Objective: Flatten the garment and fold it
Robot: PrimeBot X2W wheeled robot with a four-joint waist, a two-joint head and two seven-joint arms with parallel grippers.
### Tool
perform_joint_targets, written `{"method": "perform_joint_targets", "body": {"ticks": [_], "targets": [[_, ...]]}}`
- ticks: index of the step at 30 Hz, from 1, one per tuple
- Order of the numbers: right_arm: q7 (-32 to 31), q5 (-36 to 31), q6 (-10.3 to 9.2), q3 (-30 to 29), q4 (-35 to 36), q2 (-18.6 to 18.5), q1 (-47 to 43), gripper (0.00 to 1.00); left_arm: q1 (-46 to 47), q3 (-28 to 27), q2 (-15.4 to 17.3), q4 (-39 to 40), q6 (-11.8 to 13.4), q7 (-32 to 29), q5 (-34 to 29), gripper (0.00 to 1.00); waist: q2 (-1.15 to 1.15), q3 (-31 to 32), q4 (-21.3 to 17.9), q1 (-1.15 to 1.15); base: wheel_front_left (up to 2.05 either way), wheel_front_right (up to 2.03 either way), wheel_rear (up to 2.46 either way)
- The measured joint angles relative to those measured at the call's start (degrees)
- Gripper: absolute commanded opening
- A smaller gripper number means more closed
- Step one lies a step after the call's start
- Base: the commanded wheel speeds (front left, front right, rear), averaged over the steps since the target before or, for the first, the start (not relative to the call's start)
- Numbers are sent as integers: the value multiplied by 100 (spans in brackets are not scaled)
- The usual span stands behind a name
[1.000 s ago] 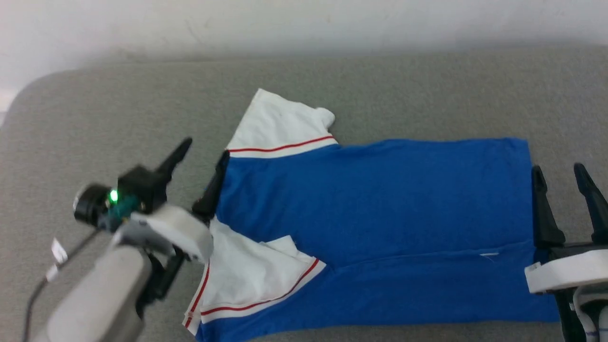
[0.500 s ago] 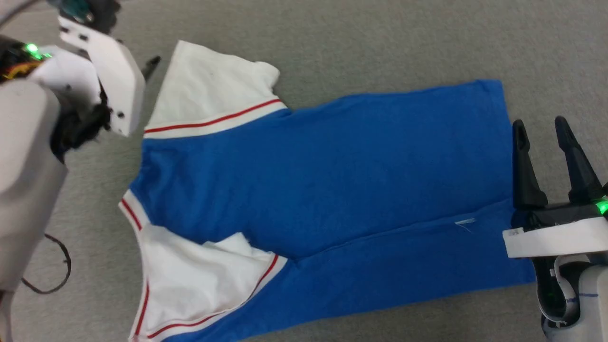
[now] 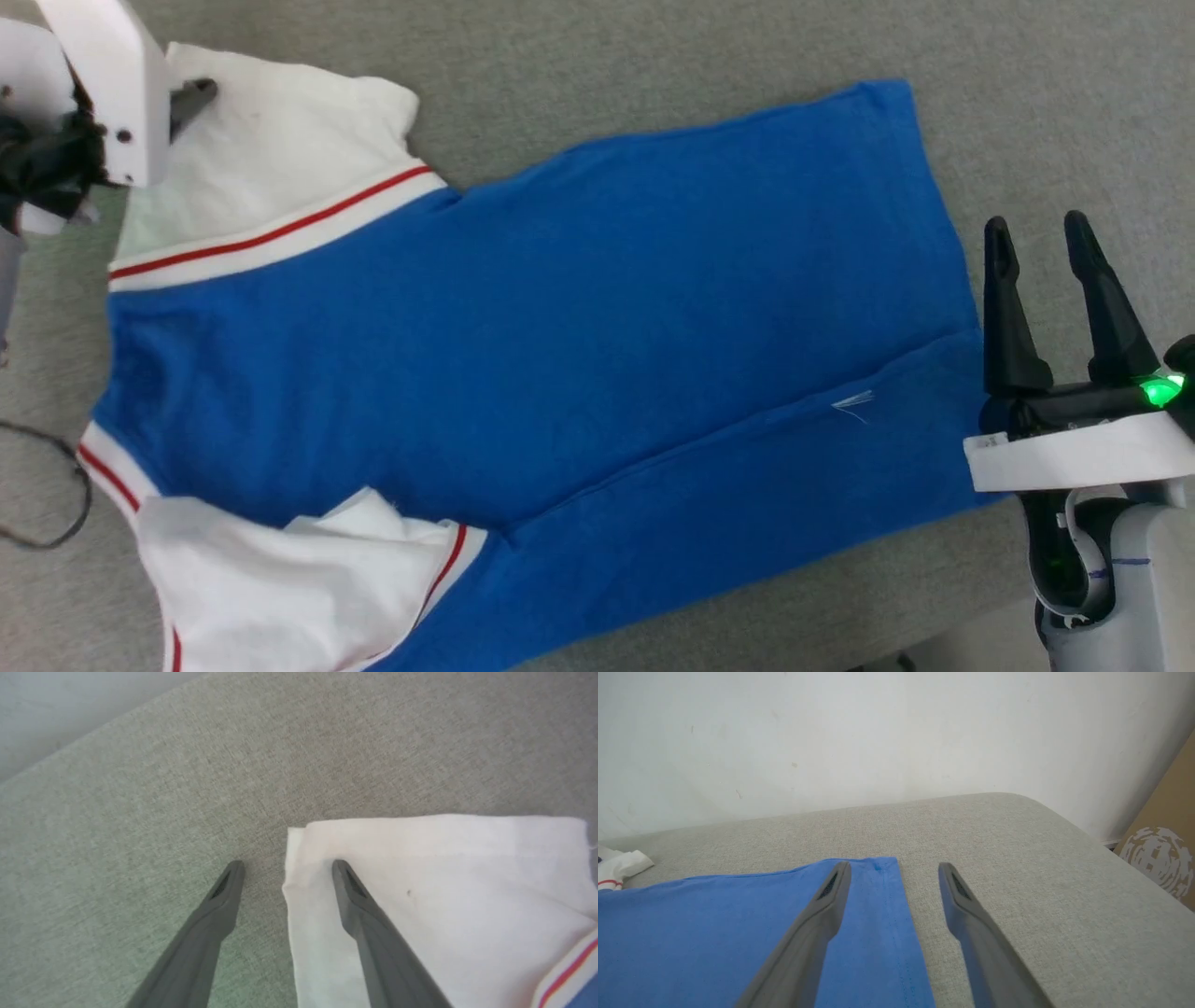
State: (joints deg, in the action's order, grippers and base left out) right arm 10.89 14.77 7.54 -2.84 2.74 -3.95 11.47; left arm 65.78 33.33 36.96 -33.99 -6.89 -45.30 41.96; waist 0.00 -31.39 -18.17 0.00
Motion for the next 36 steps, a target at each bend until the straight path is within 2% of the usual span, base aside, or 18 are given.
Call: {"method": "perform_joint_targets", "body": {"ticks": [4,5,6,10,16,21,22,23,25,30,33,36], "targets": [[40,0,0,-4,-81,13,20,100,154,-2,22,-77,12,15,-3,100,0,-129,-113,0,0,0,0],[41,0,0,-11,-100,15,23,100,178,-3,23,-86,11,-42,37,39,0,-153,-129,-1,0,0,0],[41,0,0,-23,-121,16,24,100,208,-2,19,-86,11,-111,89,0,0,-173,-139,-1,0,0,0],[26,-3,0,-94,-194,-4,27,100,239,88,-52,-12,-10,-152,182,0,0,-162,-103,-1,0,0,0],[-483,-73,0,-114,-276,-409,47,100,-4,389,-197,4,-13,755,-1,0,0,55,63,0,0,0,0],[-1556,7,0,26,-248,-1188,130,100,-181,778,-343,297,-21,1445,-11,0,0,302,337,0,0,0,0],[-1556,7,0,26,-248,-1188,130,100,-181,778,-343,297,-21,1445,-11,0,0,302,337,0,0,0,0],[-2111,155,0,122,-246,-1547,248,100,-234,999,-327,561,-21,1739,-7,0,0,401,476,-1,0,0,0],[-2727,336,0,268,-305,-1945,383,100,-290,1149,-318,855,-22,2015,19,0,0,494,631,0,0,0,0],[-3951,853,0,716,-624,-2921,898,100,-492,1371,-307,1569,-22,2553,74,0,0,668,1074,0,0,0,0],[-4309,925,0,1087,-808,-3417,1300,100,-626,1443,-315,1947,-23,2747,104,0,0,727,1352,-1,0,0,0],[-4565,1162,0,1399,-1093,-3653,1769,100,-736,1485,-336,2295,-16,2892,77,0,0,745,1621,0,0,0,0]]}}
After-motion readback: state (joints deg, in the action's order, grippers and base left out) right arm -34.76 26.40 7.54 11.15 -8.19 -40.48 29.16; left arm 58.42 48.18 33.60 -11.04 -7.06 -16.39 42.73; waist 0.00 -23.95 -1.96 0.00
